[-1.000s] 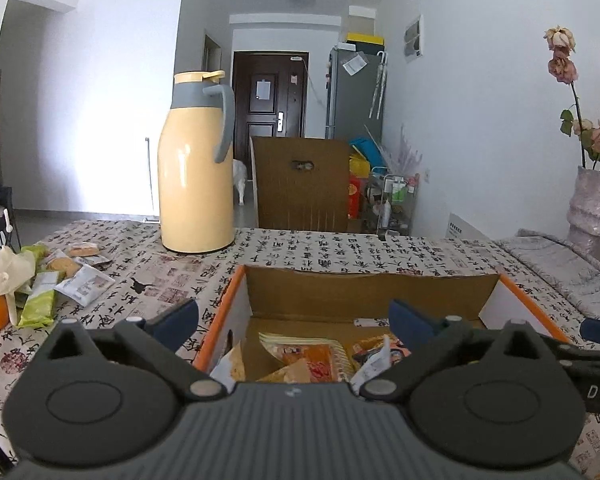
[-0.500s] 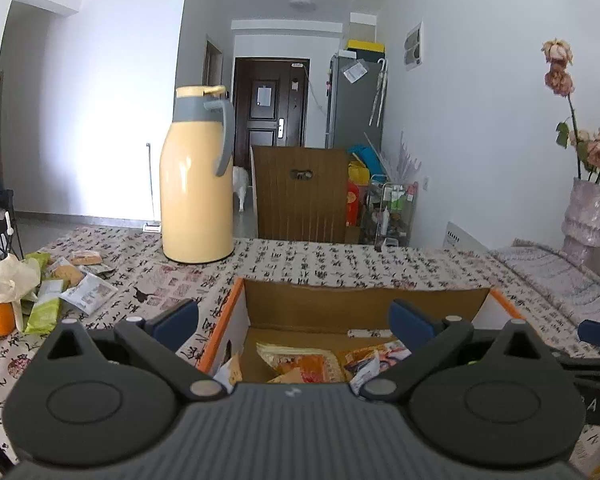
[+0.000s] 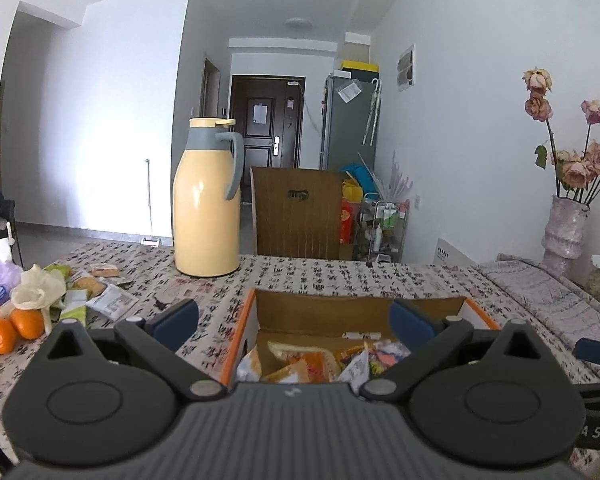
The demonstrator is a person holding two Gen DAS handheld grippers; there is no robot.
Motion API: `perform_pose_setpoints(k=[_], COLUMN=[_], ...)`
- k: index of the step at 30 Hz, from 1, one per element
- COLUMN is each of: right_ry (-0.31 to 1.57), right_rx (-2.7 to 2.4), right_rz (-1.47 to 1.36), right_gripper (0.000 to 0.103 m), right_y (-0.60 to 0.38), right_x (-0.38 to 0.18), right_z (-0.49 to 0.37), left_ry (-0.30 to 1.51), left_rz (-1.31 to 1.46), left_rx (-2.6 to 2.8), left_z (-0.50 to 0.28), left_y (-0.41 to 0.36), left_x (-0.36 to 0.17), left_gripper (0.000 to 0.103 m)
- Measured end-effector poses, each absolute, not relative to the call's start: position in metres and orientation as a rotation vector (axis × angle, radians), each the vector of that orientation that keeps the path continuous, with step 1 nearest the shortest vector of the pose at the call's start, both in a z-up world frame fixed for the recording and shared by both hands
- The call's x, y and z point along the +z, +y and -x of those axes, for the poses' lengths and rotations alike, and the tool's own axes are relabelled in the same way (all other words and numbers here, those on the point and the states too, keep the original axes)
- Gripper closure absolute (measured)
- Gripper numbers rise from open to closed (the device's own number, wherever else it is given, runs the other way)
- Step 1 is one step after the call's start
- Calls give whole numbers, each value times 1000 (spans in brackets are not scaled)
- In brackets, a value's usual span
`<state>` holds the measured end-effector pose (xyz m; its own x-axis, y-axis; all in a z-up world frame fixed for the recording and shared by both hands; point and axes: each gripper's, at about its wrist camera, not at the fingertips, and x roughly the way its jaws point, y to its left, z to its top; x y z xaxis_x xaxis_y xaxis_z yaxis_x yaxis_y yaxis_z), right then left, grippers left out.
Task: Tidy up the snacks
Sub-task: 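Move both tools back over the remaining snack pile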
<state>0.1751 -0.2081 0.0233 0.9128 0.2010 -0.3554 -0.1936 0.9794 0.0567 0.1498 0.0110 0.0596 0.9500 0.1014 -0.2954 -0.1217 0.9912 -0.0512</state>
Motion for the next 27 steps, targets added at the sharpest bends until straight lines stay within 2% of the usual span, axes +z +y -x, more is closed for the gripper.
perform_pose_setpoints(k=[17, 27], right_ry=[490, 561], right_rx=[234, 236], right_rz=[26, 53], right_gripper=[0, 0], right_y=[-191, -182], right_x=[-17, -36], right_z=[-122, -115], left_ry=[425, 501], left_rz=[48, 78], left_rx=[100, 92], left_z=[-98, -97], left_y=[41, 60], left_x=[10, -28], left_gripper=[0, 0])
